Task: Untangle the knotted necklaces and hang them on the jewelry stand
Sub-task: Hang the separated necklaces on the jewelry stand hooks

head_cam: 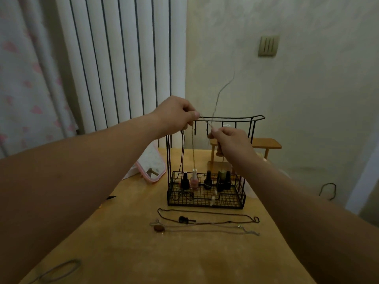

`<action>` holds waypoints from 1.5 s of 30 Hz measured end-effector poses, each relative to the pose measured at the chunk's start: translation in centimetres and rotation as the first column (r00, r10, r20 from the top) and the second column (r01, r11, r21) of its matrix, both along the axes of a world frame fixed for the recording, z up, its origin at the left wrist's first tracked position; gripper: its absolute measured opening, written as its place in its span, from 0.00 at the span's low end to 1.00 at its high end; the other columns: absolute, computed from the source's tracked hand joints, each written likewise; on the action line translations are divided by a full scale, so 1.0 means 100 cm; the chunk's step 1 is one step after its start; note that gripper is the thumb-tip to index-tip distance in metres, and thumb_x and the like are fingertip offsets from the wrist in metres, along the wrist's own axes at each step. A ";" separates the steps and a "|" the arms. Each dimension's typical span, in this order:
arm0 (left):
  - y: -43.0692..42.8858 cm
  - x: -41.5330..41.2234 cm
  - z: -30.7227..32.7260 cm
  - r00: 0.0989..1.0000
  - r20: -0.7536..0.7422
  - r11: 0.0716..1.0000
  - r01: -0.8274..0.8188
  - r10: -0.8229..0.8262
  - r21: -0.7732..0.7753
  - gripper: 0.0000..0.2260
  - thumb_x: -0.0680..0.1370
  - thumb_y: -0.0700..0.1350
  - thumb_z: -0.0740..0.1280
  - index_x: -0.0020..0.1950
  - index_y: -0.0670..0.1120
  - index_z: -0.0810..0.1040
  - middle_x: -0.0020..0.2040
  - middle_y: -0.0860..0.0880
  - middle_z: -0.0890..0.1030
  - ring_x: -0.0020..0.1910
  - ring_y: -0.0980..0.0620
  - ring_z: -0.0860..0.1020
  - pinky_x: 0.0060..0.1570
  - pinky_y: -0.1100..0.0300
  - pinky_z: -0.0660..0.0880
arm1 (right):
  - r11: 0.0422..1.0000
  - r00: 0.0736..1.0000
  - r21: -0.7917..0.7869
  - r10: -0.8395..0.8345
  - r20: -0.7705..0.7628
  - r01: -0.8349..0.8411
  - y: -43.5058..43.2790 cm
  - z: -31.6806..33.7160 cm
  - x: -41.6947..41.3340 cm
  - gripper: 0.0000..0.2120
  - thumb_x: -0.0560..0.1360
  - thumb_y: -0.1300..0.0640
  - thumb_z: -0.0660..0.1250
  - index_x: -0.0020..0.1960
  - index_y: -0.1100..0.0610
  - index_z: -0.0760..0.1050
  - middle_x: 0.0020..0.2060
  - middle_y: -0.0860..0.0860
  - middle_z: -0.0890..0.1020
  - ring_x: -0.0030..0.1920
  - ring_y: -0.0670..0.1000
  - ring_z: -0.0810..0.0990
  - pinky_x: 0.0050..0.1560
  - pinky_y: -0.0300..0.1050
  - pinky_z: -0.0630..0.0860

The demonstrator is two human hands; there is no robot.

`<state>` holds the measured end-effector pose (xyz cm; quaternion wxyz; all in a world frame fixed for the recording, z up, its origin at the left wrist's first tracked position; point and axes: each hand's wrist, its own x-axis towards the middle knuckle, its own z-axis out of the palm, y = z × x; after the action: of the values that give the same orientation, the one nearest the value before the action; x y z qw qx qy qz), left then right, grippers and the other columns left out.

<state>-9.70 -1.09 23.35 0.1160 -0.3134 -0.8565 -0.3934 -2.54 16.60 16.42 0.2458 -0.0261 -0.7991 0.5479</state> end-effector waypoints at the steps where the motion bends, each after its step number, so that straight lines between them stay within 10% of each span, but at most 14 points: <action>1: 0.003 -0.002 0.002 1.000 0.020 1.000 0.008 -0.008 0.016 0.07 0.83 0.49 0.68 0.55 0.48 0.83 0.46 0.49 0.84 0.44 0.52 0.82 0.44 0.60 0.78 | 1.000 1.000 0.000 -0.006 -0.013 0.007 0.000 -0.001 -0.002 0.14 0.85 0.49 0.62 0.57 0.56 0.83 0.43 0.53 0.80 0.43 0.51 0.79 0.42 0.44 0.79; 8: 0.013 -0.009 0.017 0.992 0.113 0.995 0.053 -0.062 0.082 0.06 0.83 0.47 0.69 0.55 0.47 0.83 0.47 0.47 0.85 0.43 0.52 0.83 0.41 0.62 0.79 | 1.000 0.999 -0.007 0.001 -0.043 -0.001 -0.002 -0.009 -0.007 0.12 0.86 0.51 0.62 0.57 0.56 0.82 0.41 0.53 0.81 0.41 0.48 0.81 0.35 0.33 0.76; 15: 0.008 -0.012 0.026 0.990 0.129 0.996 0.047 -0.057 0.078 0.05 0.82 0.46 0.71 0.53 0.45 0.84 0.47 0.46 0.85 0.42 0.53 0.83 0.37 0.66 0.79 | 0.997 0.999 0.065 0.042 -0.023 -0.040 -0.014 -0.026 -0.009 0.10 0.86 0.51 0.61 0.56 0.50 0.80 0.42 0.53 0.83 0.42 0.48 0.82 0.47 0.47 0.82; 45: -0.005 -0.016 0.044 0.997 0.062 0.995 0.047 -0.053 0.088 0.05 0.82 0.46 0.71 0.52 0.45 0.84 0.44 0.47 0.85 0.38 0.56 0.82 0.36 0.68 0.77 | 0.986 0.982 0.041 0.155 0.110 -0.160 -0.031 -0.041 -0.042 0.08 0.86 0.53 0.62 0.56 0.51 0.79 0.48 0.50 0.86 0.50 0.47 0.84 0.54 0.45 0.79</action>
<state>-11.35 -1.58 27.75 0.0921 -0.3166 -0.8338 -0.4429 -6.69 13.52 12.29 0.1592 0.0140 -0.8242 0.5432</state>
